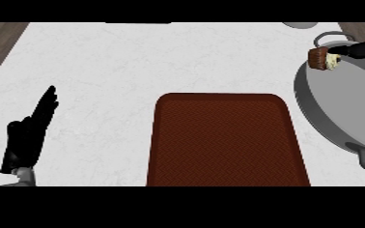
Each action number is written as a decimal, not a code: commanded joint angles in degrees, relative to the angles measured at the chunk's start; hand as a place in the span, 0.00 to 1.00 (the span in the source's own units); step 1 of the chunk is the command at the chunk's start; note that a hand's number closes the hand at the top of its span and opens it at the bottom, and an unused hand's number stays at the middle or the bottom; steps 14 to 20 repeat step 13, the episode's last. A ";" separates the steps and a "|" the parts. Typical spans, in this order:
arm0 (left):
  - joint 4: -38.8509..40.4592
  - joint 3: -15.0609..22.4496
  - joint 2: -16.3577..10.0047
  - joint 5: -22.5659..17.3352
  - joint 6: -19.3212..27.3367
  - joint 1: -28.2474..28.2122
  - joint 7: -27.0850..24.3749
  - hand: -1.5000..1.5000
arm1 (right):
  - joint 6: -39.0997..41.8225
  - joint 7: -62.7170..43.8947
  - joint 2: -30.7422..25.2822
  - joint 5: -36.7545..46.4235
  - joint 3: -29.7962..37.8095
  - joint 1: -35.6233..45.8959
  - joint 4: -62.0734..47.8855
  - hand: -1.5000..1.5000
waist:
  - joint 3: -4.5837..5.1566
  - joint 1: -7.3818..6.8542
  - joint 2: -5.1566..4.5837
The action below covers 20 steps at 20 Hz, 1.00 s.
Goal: Pick the cupcake from the tray and place it in the pot
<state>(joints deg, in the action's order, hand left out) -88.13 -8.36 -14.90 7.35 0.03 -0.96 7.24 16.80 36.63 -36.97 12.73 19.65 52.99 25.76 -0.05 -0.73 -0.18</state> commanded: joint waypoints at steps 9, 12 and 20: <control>-2.61 -0.53 -0.41 0.54 -0.22 1.70 3.56 0.50 | 21.68 1.35 -12.27 -7.11 5.55 -4.41 -7.41 0.00 | -0.08 -0.37 -0.29; 0.33 -1.32 -0.14 0.00 -0.90 -0.21 -0.41 0.50 | 25.28 3.24 -15.69 -9.22 7.04 -9.16 -6.67 0.00 | -0.05 0.11 -0.18; -0.58 -1.55 -0.68 -0.38 -1.08 1.54 1.73 0.50 | 25.88 6.10 -16.06 -9.40 7.33 -11.14 -7.10 0.00 | -0.14 0.00 -0.35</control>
